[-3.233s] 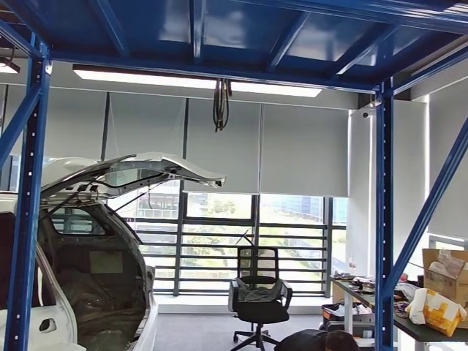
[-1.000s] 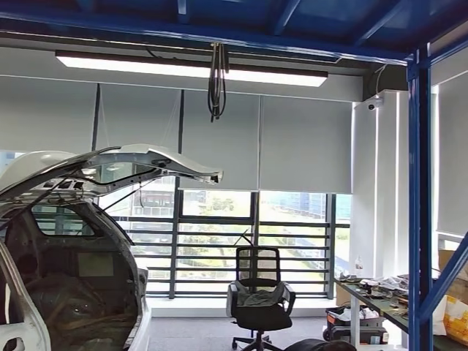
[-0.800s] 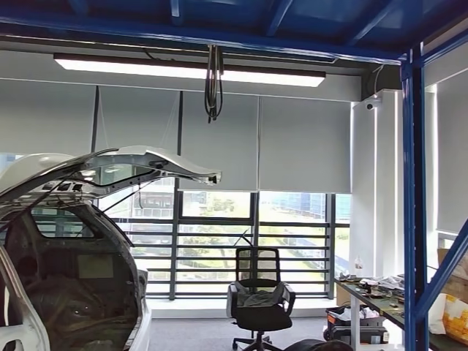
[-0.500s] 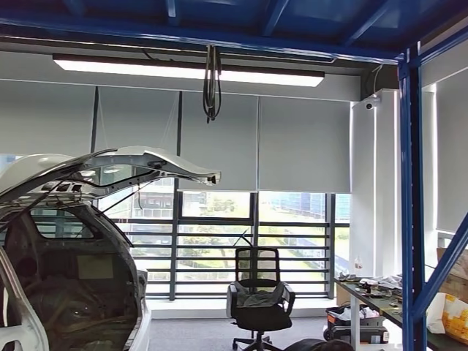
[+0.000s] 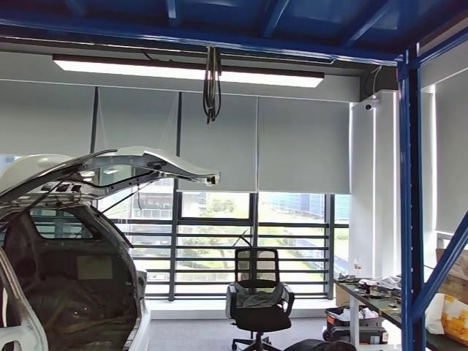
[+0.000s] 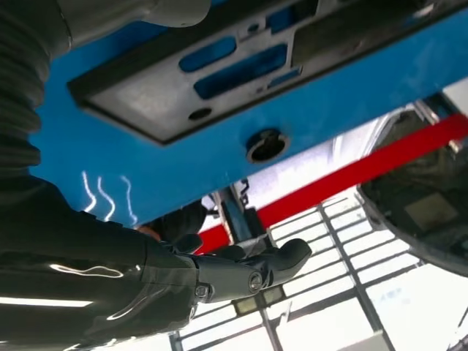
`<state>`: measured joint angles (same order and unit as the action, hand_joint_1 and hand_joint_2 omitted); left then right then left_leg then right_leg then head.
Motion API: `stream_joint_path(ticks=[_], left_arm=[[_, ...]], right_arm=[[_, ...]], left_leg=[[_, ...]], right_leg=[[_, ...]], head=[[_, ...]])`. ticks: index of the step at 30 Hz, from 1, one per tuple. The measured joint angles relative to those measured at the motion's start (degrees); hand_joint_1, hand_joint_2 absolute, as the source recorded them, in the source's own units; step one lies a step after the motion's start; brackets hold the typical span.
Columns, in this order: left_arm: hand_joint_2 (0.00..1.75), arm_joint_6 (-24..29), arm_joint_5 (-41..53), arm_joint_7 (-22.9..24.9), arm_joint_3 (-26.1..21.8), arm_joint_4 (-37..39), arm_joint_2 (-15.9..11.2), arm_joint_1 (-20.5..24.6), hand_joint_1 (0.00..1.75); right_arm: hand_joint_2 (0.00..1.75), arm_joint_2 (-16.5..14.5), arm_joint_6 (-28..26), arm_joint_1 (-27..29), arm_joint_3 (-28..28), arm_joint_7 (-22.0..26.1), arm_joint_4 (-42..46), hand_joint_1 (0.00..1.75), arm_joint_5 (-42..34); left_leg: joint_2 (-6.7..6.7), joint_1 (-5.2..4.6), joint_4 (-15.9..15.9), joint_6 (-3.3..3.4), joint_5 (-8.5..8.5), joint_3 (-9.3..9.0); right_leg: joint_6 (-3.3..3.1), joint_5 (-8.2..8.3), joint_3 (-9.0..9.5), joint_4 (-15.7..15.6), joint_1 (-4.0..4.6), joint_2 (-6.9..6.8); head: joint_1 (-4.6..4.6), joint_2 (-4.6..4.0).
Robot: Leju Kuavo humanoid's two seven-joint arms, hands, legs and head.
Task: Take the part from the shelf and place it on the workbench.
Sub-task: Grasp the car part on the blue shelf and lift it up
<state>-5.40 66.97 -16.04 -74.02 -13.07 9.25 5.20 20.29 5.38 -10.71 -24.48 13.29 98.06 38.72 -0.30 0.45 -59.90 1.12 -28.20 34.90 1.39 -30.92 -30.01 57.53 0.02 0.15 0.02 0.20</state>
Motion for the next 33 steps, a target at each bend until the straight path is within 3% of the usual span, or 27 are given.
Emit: stream_joint_path(ticks=[8,20,33], left_arm=[[0.00,-0.11,1.33,-0.35,0.24,0.00,-0.02,0.31,0.00],[0.00,-0.17,1.62,-0.15,0.29,0.00,-0.02,0.31,0.00],[0.00,-0.09,1.44,0.01,0.27,0.00,-0.02,0.27,0.00]], right_arm=[[1.75,-3.20,-0.14,-6.91,-11.11,-1.23,-13.85,0.00,2.21],[1.75,-4.61,1.58,-12.46,-19.27,-0.44,-23.87,0.00,-0.95],[1.75,-7.00,-10.52,-11.31,-22.68,-5.67,-21.96,0.00,16.58]], left_leg=[[-0.01,0.01,0.00,-0.03,0.02,-0.03],[0.00,0.01,0.00,-0.04,0.02,-0.06],[0.00,0.01,0.00,-0.05,0.02,-0.07]], right_leg=[[-0.01,0.00,0.01,0.05,0.00,-0.04],[0.00,0.00,0.01,0.05,0.00,-0.01],[-0.04,-0.03,0.01,0.06,0.00,-0.02]], head=[[0.00,0.00],[0.00,0.00],[0.00,0.00]])
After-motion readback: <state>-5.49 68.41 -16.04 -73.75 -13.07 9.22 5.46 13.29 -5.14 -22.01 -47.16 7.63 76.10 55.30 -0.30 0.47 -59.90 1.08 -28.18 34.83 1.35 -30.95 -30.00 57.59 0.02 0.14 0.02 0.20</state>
